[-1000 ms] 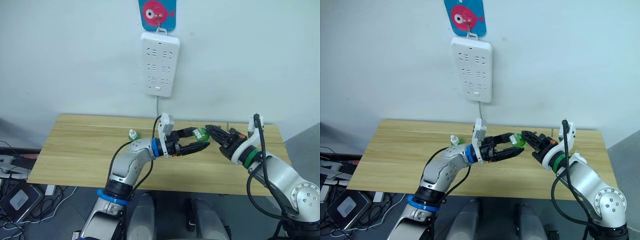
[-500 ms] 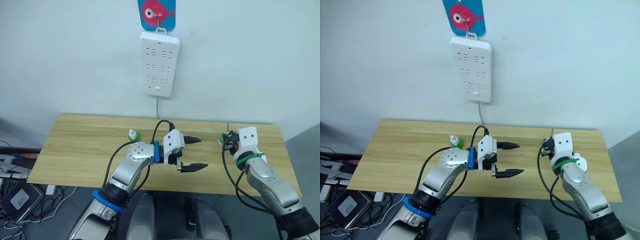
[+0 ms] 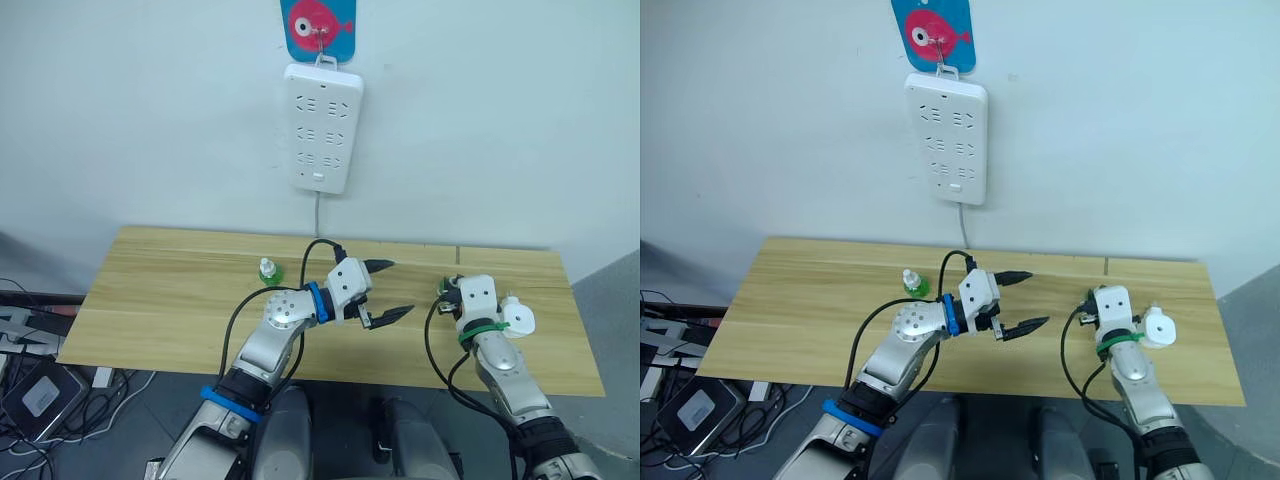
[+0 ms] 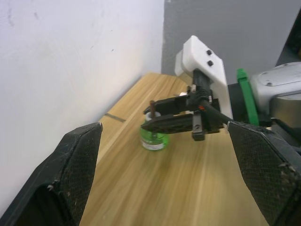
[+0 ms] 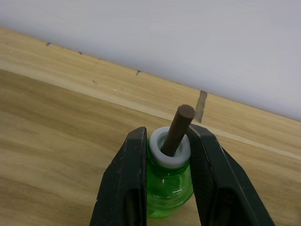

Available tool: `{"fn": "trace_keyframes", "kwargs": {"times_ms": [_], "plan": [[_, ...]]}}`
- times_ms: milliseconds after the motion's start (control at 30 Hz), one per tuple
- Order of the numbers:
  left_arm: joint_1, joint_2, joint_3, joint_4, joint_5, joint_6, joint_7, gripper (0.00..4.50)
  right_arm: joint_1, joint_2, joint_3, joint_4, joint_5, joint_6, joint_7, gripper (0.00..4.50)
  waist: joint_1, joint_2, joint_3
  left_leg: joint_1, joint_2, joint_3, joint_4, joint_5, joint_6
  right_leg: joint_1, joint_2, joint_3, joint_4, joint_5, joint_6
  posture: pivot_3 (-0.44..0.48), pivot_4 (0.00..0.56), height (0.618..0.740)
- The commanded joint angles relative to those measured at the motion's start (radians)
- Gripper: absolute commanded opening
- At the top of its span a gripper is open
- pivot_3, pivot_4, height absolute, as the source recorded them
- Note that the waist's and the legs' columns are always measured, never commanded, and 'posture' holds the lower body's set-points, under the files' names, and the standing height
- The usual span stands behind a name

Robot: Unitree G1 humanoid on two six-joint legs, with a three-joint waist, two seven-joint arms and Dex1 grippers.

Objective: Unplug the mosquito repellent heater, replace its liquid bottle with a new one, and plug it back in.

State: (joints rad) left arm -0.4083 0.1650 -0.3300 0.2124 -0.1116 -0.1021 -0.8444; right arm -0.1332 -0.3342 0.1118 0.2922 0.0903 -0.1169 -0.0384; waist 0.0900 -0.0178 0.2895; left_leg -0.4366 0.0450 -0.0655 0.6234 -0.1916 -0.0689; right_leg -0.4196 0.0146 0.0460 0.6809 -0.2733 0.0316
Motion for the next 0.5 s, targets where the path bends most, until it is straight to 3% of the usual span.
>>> {"fn": "trace_keyframes", "kwargs": {"times_ms": [33,200,300,400,500], "plan": [[0.012,-0.008,-0.009,-0.021,-0.003,-0.022,-0.01,4.5,0.016,0.009,-0.04,-0.016,-0.019,-0.033,0.025,1.57,0.0,0.0,0.0,0.0,0.0,0.0,0.0,0.0,0.0,0.0,0.0,0.0,0.0,0.0,0.0,0.297,0.26,0.74],[0.015,-0.01,0.0,-0.001,0.018,-0.037,0.023,4.5,0.069,-0.009,-0.087,-0.136,-0.028,-0.048,0.061,3.32,0.005,0.0,0.0,0.0,0.0,0.0,0.0,0.0,0.0,0.0,0.0,0.0,0.0,0.0,0.0,0.291,0.271,0.74],[0.062,0.014,0.024,0.016,0.041,-0.07,0.065,4.5,0.12,-0.016,-0.108,-0.316,-0.026,-0.005,0.081,4.39,0.003,0.0,0.0,0.001,0.0,0.0,0.0,0.0,0.0,0.0,0.0,0.001,0.0,0.0,0.0,0.278,0.28,0.74],[0.141,0.051,0.046,0.012,0.061,-0.106,0.103,4.5,0.14,-0.018,-0.115,-0.485,-0.025,0.068,0.103,4.45,-0.011,0.001,0.0,0.002,0.001,0.001,-0.001,0.0,0.0,0.0,0.0,0.002,0.0,0.0,0.0,0.27,0.284,0.74],[0.276,0.063,0.108,-0.032,0.067,-0.121,0.209,4.5,0.093,-0.04,-0.065,-0.631,0.083,0.24,0.233,4.45,-0.013,0.001,0.0,0.002,0.002,0.0,-0.002,0.0,0.0,0.0,0.0,0.001,0.001,0.0,0.0,0.267,0.292,0.74]]}}
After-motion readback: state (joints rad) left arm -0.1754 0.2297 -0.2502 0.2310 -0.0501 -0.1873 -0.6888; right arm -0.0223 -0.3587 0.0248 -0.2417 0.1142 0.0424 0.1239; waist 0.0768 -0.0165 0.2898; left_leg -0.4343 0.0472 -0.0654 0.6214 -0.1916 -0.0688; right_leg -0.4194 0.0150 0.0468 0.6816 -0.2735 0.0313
